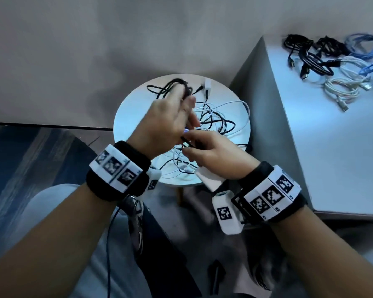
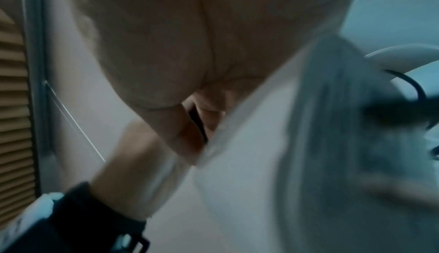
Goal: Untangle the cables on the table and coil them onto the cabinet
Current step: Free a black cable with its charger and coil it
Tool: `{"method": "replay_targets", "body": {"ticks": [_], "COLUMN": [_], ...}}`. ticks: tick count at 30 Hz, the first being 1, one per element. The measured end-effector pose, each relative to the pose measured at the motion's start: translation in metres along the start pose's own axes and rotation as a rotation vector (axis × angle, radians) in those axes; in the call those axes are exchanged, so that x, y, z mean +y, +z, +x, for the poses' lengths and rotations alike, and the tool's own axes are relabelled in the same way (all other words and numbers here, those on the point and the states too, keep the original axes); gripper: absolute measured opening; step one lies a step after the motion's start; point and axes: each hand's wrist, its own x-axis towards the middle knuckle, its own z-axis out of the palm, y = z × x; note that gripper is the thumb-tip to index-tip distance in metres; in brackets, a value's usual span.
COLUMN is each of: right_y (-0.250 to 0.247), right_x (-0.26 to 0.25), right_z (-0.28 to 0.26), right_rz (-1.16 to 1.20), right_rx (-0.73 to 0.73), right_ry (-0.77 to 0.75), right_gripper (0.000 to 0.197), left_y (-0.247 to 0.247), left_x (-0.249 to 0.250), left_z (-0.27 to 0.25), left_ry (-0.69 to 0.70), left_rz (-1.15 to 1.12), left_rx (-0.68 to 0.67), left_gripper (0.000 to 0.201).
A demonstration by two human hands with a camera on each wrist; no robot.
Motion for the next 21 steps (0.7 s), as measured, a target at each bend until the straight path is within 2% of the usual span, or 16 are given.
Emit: {"method": "replay_targets", "body": {"ticks": [2,3,6,10,12,16,18,20,21], "right_y": [-0.005,-0.008,-0.014,-0.02,-0.025,-0.03,-0.028,-0.028,-0.029], "right_x": [-0.004,-0.006,-0.011,-0.013,-0.012,-0.01,-0.005,-0.002,-0.002], "right_z": [-0.002,-0.003,-0.009,-0.012,-0.015,-0.014,-0.011,-0.008,-0.007], "right_rz": [-0.066,-0.131,-0.369,-0.542,-0.484,-0.256,-0.062,0.136,0.201], "right_rx": [0.045,0.072,0.13,0.2,0.182,0.026,-0.022,-0.007,0.006], "right_ry": [0.001,0.003,-0.01,-0.065,-0.096,-0.105,-0.1,-0.09,-0.077], "right_gripper": [0.017,0.017,0.008,0.025,0.034,0.065,0.051,0.034,0.032], "left_y": [0.004,0.005,0.001,-0.009,-0.012,-0.016,-0.017,-0.018,-0.018], "left_x": [-0.003,-0.002,0.004,0.007,0.007,0.009,0.007,0.005,0.005], "left_z": [-0.002,-0.002,0.003,0.006,0.006,0.005,0.005,0.006,0.006], "left_ry": [0.028,0.001,-0.198,-0.412,-0.47,-0.539,-0.546,-0.571,-0.587], "left_rz": [0.331,0.387,0.279,0.049,-0.08,-0.321,-0.44,-0.577,-0.639], "left_rx": [-0.091,-0.131,-0.241,-0.464,-0.544,-0.598,-0.602,-0.605,-0.601], "left_gripper": [0.024,0.027,0.035,0.038,0.041,0.05,0.048,0.043,0.041]}}
